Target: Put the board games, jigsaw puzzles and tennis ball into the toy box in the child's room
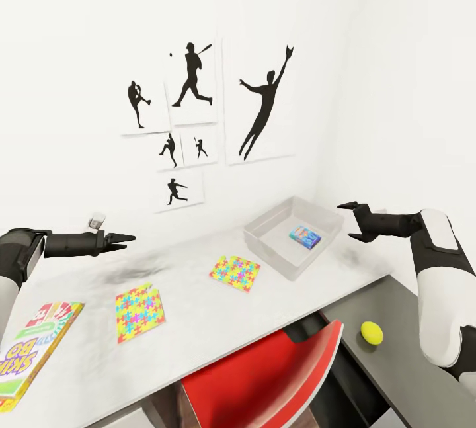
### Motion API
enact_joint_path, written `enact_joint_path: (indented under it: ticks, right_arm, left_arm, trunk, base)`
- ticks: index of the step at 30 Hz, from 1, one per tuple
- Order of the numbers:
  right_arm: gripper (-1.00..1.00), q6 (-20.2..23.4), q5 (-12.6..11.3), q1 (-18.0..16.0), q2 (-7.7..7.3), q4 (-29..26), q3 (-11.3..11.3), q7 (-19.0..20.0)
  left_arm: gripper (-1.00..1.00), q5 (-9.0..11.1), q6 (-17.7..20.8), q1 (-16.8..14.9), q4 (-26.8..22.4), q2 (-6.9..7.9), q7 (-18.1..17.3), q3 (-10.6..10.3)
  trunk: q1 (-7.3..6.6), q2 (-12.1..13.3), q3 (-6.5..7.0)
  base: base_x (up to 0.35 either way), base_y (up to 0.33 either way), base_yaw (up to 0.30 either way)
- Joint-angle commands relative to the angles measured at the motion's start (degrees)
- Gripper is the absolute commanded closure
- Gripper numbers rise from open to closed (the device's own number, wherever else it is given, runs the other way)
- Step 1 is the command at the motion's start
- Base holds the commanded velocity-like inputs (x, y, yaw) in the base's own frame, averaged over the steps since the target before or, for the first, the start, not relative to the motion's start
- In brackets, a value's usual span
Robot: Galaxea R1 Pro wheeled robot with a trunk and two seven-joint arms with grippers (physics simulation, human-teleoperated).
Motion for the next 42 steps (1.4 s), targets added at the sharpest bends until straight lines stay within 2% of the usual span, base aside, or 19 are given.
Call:
enact_joint_path:
  ticks: [1,15,30,42]
  right_arm:
    - [-1.0,0.1,-0.6,-0.1,0.01,0.0,-0.1,-0.6]
    - [-1.0,-0.1,-0.4,0.0,0.08,0.1,-0.1,-0.5]
    - [-1.0,-0.4,-0.6,0.0,0.26,0.1,-0.1,-0.5]
    - [-1.0,-0.5,-0.5,0.0,0.21,0.2,-0.1,-0.6]
  left_arm:
    - [-1.0,-0.6,0.6,-0.1,0.0,-0.04,-0.5,0.3]
    - [-1.0,-0.6,0.5,0.0,0.0,0.02,-0.5,0.4]
    - [-1.0,-0.6,0.5,-0.1,0.0,0.01,-0.5,0.3]
    - [-1.0,-0.6,0.3,-0.1,0.0,-0.01,-0.5,0.4]
  trunk:
    - [0.04,-0.1,-0.13]
    - [0.04,-0.1,-0.12]
    - [0.04,-0.1,0.52]
    - [0.04,-0.1,0.62]
  base:
    - [-0.034,0.0,0.0]
    - [-0.028,0.003,0.0]
    - [-0.219,0.151,-0.127]
    - [-0.096,0.03,-0.023]
